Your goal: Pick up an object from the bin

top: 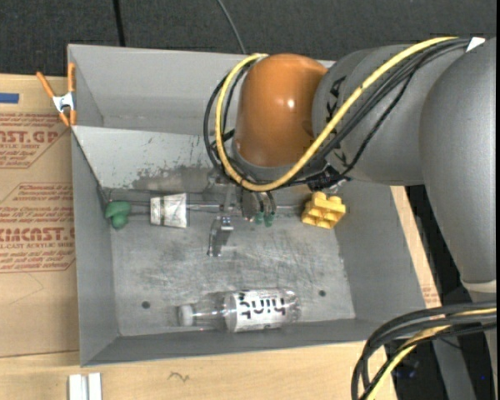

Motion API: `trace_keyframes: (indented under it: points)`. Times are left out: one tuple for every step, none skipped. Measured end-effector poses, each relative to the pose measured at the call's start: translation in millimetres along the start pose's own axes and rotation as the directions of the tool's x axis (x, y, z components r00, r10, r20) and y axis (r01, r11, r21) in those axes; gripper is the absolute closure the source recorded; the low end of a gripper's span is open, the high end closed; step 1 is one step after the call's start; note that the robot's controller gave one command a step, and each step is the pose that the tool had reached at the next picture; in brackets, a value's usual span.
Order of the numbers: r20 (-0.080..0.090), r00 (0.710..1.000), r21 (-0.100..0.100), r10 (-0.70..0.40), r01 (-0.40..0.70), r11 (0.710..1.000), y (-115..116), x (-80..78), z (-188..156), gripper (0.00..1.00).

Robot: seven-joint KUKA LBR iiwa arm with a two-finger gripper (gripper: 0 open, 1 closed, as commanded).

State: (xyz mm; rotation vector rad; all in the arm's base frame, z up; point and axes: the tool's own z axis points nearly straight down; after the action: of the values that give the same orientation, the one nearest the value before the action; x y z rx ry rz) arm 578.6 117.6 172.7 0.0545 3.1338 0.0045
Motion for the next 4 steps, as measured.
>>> trace_keyframes:
  points:
    - [-0.010, 1.000, 0.003, 0.030, -0.030, 1.000, -7, 4.0, 50, 0.00]
    - [-0.007, 0.998, 0.002, 0.056, -0.056, 0.998, -60, 18.7, 45, 0.00]
    - [-0.010, 0.998, 0.005, -0.064, 0.064, 0.998, -80, 57.5, 15, 0.00]
    - [-0.005, 1.000, 0.001, -0.016, 0.016, 1.000, -96, 57.5, 21, 0.00]
